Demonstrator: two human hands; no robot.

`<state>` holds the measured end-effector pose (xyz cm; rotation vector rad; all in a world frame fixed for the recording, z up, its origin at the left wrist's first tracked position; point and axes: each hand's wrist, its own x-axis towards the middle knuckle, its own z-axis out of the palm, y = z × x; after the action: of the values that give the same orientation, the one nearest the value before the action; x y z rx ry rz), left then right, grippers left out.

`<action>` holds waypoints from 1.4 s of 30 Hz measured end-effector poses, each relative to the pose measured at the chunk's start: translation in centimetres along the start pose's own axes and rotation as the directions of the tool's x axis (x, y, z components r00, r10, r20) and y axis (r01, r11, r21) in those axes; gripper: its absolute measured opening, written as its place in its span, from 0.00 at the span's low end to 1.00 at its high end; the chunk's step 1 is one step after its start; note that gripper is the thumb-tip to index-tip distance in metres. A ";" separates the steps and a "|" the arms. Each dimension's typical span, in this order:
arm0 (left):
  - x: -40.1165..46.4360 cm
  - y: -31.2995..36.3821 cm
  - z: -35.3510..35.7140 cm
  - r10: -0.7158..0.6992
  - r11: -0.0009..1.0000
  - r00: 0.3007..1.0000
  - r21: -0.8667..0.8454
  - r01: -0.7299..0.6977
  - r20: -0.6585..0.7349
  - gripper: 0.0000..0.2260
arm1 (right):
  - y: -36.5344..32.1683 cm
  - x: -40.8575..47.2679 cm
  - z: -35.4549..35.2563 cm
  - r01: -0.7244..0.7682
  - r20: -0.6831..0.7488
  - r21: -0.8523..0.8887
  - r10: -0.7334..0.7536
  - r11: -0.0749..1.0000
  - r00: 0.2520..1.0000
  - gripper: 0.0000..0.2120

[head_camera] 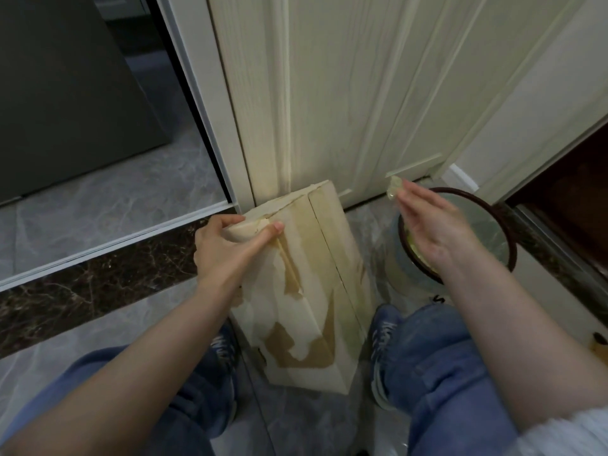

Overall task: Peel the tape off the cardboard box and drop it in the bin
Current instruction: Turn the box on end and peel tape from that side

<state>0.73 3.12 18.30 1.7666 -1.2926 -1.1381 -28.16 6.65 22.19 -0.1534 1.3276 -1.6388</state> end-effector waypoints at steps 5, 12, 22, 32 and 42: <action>0.1 0.7 1.3 -0.034 0.999 0.999 -0.030 0.035 0.007 0.41 | -1.0 1.0 -3.8 0.026 -0.157 -0.168 -0.053 0.985 0.986 0.06; -0.2 1.6 4.0 -0.022 0.999 0.999 -0.033 0.024 0.040 0.35 | -2.4 2.7 -7.6 0.081 -0.245 -0.651 -0.310 0.754 0.919 0.12; 0.1 2.1 6.0 0.015 0.999 1.000 0.036 -0.016 0.016 0.45 | -2.2 6.4 -9.8 -0.015 -0.217 -0.865 -0.347 0.502 0.912 0.16; 0.2 1.9 5.8 0.028 0.999 1.000 0.037 -0.028 -0.012 0.42 | -2.1 9.9 -11.8 -0.164 -0.395 -0.751 -0.236 0.639 0.888 0.14; 0.2 1.7 5.3 0.040 0.999 0.999 0.033 -0.039 -0.003 0.43 | -2.2 9.5 -11.7 -0.099 -0.373 -0.779 -0.331 0.619 0.867 0.11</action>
<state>-4.70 2.37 17.63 1.7584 -1.3458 -1.0974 -41.67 7.42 15.04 -0.3740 2.4451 -1.0988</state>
